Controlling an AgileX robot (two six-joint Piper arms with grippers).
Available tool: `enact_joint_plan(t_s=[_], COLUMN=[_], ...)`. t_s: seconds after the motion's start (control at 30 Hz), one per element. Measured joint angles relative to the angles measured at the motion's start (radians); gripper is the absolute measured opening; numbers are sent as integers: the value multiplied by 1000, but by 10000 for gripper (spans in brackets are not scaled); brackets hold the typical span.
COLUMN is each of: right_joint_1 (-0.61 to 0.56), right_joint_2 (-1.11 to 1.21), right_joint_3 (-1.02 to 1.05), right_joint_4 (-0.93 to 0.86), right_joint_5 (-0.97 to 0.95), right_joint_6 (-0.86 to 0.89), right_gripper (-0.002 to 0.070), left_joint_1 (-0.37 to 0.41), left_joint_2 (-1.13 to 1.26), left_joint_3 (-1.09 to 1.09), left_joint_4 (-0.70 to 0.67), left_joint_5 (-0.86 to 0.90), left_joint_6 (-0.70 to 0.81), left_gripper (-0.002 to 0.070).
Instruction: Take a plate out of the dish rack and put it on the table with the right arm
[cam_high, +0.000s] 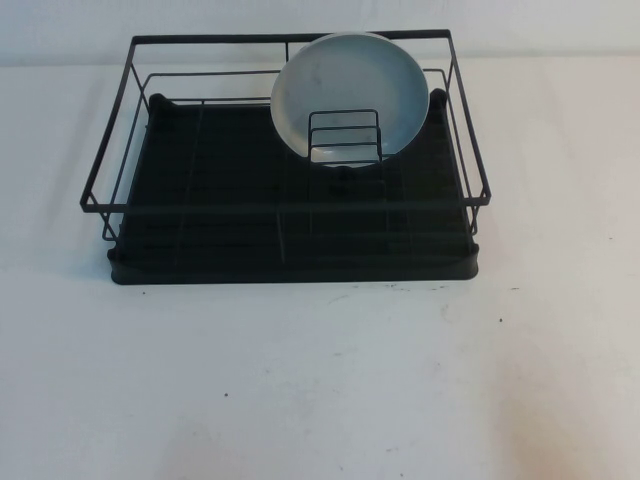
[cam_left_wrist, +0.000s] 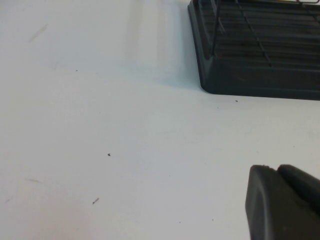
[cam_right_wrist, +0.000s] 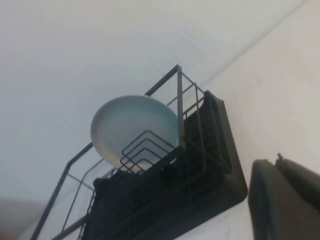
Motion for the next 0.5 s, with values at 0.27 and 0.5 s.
enact_joint_plan(t_s=[0.27,0.5], right_joint_1=[0,0], right_joint_2=[499,952], right_joint_3=[-305,-613], right_joint_4=[-109,-116], right_joint_5=[202,264], right_joint_6=[-151,-354], right_gripper=[-18,-18], left_joint_1=[0,0], left_joint_2=[0,0], left_joint_3=[0,0], left_joint_4=[0,0], left_joint_5=[0,0], left_joint_6=[0,0], left_gripper=[-4,-4])
